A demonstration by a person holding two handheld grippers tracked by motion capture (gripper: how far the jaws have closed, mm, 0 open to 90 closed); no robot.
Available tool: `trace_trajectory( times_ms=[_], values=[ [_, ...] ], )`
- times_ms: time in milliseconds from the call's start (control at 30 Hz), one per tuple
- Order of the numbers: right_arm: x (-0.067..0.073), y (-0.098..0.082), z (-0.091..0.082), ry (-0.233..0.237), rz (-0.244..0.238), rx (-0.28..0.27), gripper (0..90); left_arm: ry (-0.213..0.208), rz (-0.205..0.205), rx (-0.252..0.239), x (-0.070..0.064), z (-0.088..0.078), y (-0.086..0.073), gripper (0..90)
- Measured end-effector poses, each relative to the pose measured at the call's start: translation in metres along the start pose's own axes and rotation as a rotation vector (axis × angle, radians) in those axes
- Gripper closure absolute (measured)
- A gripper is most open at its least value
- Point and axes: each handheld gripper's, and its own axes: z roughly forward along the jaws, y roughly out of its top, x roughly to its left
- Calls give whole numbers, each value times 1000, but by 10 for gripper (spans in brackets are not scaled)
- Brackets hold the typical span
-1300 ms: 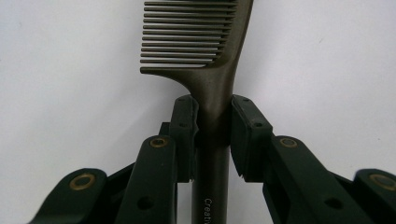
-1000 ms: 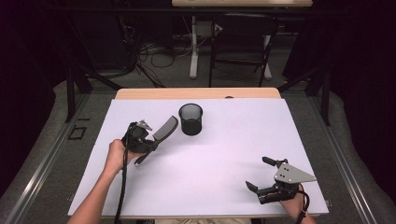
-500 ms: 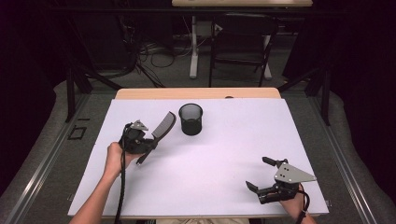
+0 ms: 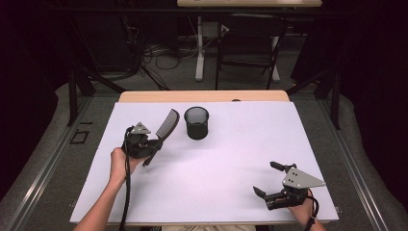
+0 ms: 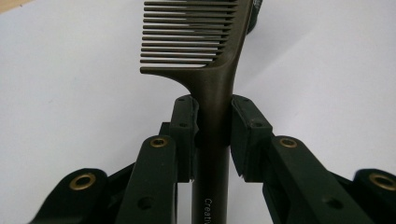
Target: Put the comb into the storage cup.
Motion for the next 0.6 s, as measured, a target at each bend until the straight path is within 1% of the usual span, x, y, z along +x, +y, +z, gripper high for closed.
trace_trajectory(
  times_ms=[33,100,267,367,467,600],
  values=[
    [0,0,0,0,0,0,0,-6,-6,-8,0,0,0,725],
    [0,0,0,-1,1,1,0,2,3,-20,-1,1,1,724],
    [0,0,0,-2,1,3,1,17,12,-52,-2,-2,3,725],
    [0,0,0,0,2,3,1,19,5,-77,-2,-3,3,725],
    [0,0,0,-2,-1,-1,1,15,1,-89,-2,-4,4,725],
    [0,0,1,-1,0,4,0,19,1,-105,-3,-4,5,725]
  ],
)
